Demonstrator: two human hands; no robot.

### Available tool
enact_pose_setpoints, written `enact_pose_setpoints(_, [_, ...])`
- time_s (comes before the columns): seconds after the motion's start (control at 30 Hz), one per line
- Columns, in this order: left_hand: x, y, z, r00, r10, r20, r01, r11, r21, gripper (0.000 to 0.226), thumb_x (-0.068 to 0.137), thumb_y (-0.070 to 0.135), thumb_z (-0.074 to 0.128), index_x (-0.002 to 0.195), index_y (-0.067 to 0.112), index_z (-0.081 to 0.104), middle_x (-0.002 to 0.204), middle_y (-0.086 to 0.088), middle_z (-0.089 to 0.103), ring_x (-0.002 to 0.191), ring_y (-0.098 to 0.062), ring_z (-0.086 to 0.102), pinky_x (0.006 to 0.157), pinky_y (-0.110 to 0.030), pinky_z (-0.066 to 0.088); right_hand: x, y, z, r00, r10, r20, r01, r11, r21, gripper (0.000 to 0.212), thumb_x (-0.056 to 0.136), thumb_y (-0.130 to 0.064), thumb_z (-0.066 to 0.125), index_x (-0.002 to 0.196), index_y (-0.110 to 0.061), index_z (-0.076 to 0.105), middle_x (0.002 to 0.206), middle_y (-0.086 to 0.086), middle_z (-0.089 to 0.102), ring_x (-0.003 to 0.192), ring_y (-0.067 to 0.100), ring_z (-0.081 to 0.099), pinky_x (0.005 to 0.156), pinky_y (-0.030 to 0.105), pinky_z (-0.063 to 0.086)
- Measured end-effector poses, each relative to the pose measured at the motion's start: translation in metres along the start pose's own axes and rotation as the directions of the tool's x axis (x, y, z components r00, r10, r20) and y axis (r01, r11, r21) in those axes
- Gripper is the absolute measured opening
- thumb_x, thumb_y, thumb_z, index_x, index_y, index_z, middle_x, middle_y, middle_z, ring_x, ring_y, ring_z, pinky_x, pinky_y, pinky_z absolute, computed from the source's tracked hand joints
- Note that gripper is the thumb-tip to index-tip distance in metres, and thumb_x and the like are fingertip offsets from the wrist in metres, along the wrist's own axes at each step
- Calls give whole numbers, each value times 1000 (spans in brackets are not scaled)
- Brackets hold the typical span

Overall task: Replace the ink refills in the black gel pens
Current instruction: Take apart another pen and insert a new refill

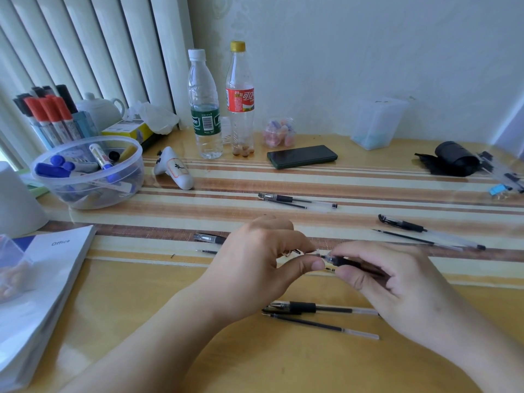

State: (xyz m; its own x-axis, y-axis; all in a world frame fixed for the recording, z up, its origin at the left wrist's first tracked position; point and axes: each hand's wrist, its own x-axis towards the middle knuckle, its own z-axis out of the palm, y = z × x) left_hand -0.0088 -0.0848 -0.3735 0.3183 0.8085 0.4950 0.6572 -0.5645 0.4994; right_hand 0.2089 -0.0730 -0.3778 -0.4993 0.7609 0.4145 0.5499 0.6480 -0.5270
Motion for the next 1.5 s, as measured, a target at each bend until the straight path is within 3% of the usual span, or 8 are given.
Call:
enact_pose_setpoints(0.2, [-1, 2, 3, 992, 82, 96, -97, 982, 161, 23, 88, 44, 63, 81, 25, 72, 66, 13, 54, 65, -9, 43, 57, -24, 35, 0, -5, -1, 999, -47, 22, 51, 976, -212, 25, 91, -48, 55, 101, -35, 73, 79, -19, 66, 61, 7, 61, 46, 29, 49])
enact_pose_setpoints(0.47, [-1, 1, 2, 981, 182, 71, -191, 966, 174, 8, 83, 31, 73, 84, 24, 77, 63, 8, 55, 62, -16, 43, 55, -27, 39, -3, -2, 2, 992, 6, 126, -2, 1000, -28, 40, 92, -56, 37, 93, -33, 70, 55, -4, 58, 50, 14, 54, 43, 24, 40])
enact_pose_setpoints(0.57, [-1, 0, 0, 986, 158, 47, -163, 975, 147, 8, 82, 31, 73, 83, 24, 77, 63, 9, 52, 62, -16, 44, 54, -28, 40, -3, -4, 2, 985, 75, 155, -80, 996, 29, 26, 82, -64, 52, 97, -43, 54, 66, -9, 62, 50, 12, 54, 46, 22, 42])
enact_pose_setpoints(0.7, [0, -2, -1, 992, 120, 40, -125, 984, 129, 12, 82, 31, 72, 83, 21, 77, 62, 8, 54, 63, -17, 45, 53, -31, 43, -3, -5, 1, 995, 82, 58, -80, 996, -51, 21, 79, -35, 75, 82, -37, 54, 66, -16, 63, 50, 5, 54, 47, 16, 41])
enact_pose_setpoints(0.9, [-1, -2, -1, 996, 91, 21, -93, 988, 126, 17, 84, 36, 68, 82, 22, 76, 62, 7, 55, 63, -15, 45, 55, -28, 41, -1, -8, -4, 994, 105, 38, -101, 991, -89, 32, 81, -68, 52, 96, -42, 64, 79, -31, 61, 57, 3, 53, 49, 14, 42])
enact_pose_setpoints(1.1, [0, -3, -1, 993, 118, 31, -121, 988, 95, 19, 87, 32, 68, 74, 21, 75, 58, 14, 46, 60, -12, 41, 52, -27, 41, -3, -1, -2, 997, 82, -7, -81, 977, -195, 21, 92, -40, 58, 73, -33, 61, 57, -15, 60, 51, 4, 53, 43, 11, 34])
enact_pose_setpoints(1.23, [0, -5, -1, 991, 126, 41, -129, 986, 107, 19, 88, 30, 67, 74, 19, 75, 59, 14, 45, 60, -14, 43, 53, -27, 41, -3, -8, -1, 996, 84, 33, -81, 992, -94, 25, 80, -58, 55, 83, -35, 65, 60, -11, 61, 60, 11, 60, 48, 23, 45])
enact_pose_setpoints(1.5, [2, -1, 3, 964, 262, 48, -266, 950, 163, 23, 89, 16, 67, 67, 9, 70, 58, 6, 48, 60, -14, 35, 55, -27, 35, -9, -4, 5, 991, 122, 61, -116, 988, -98, 46, 97, -45, 39, 59, -26, 57, 38, -10, 38, 37, 11, 35, 41, 13, 29])
